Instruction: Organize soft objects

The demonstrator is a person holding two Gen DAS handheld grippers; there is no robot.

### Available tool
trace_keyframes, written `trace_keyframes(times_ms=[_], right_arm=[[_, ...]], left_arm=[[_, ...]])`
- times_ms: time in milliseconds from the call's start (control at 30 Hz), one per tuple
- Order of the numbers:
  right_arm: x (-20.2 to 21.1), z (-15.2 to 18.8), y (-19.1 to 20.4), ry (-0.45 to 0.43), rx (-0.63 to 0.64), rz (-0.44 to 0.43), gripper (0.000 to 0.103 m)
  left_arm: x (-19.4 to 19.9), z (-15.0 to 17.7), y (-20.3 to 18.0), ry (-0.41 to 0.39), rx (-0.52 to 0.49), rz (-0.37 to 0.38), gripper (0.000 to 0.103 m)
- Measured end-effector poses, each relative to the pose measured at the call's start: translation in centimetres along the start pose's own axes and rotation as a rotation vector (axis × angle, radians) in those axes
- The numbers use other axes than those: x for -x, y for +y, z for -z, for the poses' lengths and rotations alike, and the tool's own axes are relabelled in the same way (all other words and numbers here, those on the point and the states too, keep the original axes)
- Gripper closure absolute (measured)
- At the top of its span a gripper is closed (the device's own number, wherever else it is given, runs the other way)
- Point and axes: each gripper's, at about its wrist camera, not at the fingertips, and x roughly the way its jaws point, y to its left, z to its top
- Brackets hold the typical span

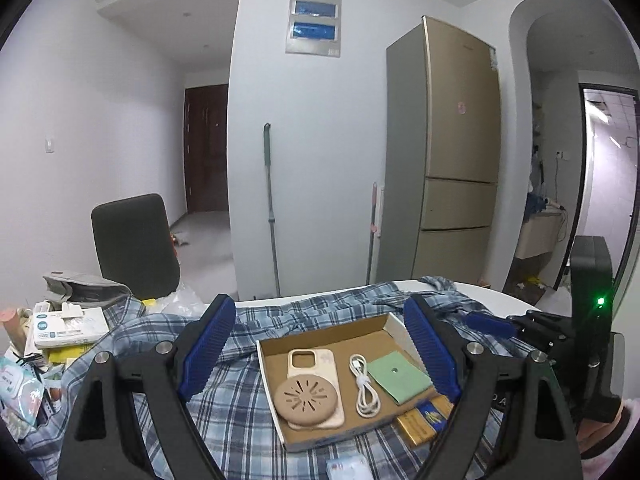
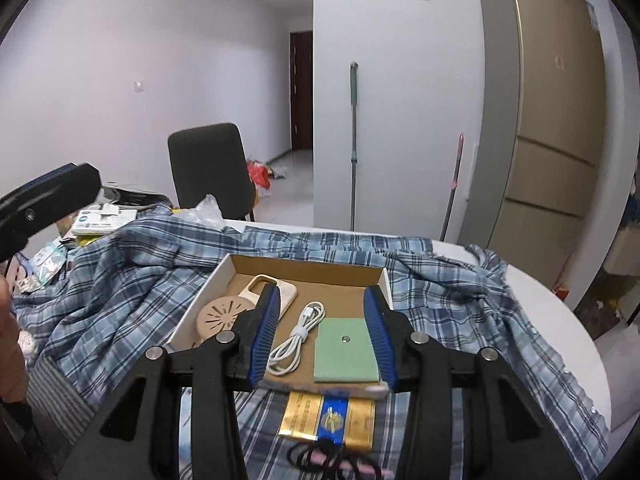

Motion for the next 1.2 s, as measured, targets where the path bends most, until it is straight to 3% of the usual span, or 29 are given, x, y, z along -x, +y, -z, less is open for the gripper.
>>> trace_keyframes(times_ms=[33, 100, 167, 333, 533, 900, 1200], right_arm=[[0.8, 0.3, 0.4, -0.014, 0.011, 0.006, 0.060], [2.2, 0.9, 1.0, -0.046, 0.031, 0.033, 0.060], [3.5, 1.6, 1.5, -0.093, 0.047, 0.073, 0.058], [5.5, 3.4, 1.6, -0.150, 0.023, 0.079, 0.055], [5.8, 5.9, 0.6, -0.198, -0.003, 0.111, 0.054], [3.7, 7.4, -0.6, -0.126, -0.042, 0.100, 0.051], [3.7, 7.0, -0.8, -0.082, -0.035, 0.107, 0.049]], left_arm=[[0.8, 0.3, -0.1, -0.006, -0.001, 0.008, 0.014], [1.8, 0.8, -0.2, -0.014, 0.003, 0.023, 0.000], [2.6, 1.6, -0.2, -0.019, 0.008, 0.032, 0.000], [4.5, 3.5, -0.4, -0.060, 0.000, 0.016, 0.000], [4.0, 6.7, -0.6, -0.036, -0.016, -0.036, 0.000], [1.4, 11.2, -0.8, -0.011, -0.029, -0.051, 0.000], [1.0, 11.5, -1.2, 0.012, -0.047, -0.048, 0.000]])
